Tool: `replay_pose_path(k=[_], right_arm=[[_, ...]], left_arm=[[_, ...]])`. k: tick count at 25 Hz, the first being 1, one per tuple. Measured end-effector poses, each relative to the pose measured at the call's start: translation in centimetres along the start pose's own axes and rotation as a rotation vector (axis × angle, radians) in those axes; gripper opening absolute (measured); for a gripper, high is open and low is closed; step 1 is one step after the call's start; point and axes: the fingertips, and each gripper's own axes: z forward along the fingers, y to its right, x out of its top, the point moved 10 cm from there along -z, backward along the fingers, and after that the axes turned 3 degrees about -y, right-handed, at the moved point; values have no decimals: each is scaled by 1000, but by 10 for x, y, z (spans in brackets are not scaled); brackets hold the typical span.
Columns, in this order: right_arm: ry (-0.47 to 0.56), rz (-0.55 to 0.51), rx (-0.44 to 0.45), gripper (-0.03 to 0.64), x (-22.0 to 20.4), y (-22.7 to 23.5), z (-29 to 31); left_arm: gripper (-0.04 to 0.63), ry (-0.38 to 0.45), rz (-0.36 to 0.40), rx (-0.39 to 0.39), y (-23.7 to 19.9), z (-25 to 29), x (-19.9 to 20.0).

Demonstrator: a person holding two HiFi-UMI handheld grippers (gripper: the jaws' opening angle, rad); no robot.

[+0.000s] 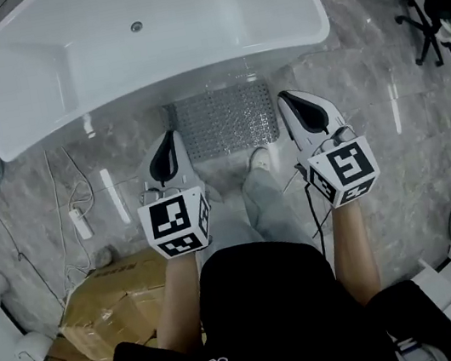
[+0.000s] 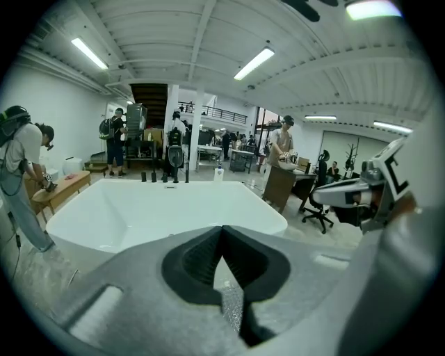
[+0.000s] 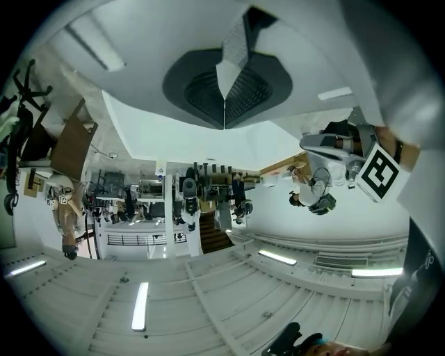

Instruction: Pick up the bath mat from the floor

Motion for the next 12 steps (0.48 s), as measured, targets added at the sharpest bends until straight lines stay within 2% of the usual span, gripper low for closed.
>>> replay_pose_path(k=[3,7,12], right_arm=[[-24,2,2,6,-10,2,2],[-45,8,13,6,-25,2,17],[-99,53,24,6,-56,11,30]], left_arm=[[5,-39,7,-31,9,11,-12],[5,-76,72,-48,14,22,-23],[5,-126,81,-64,18,44,-41]])
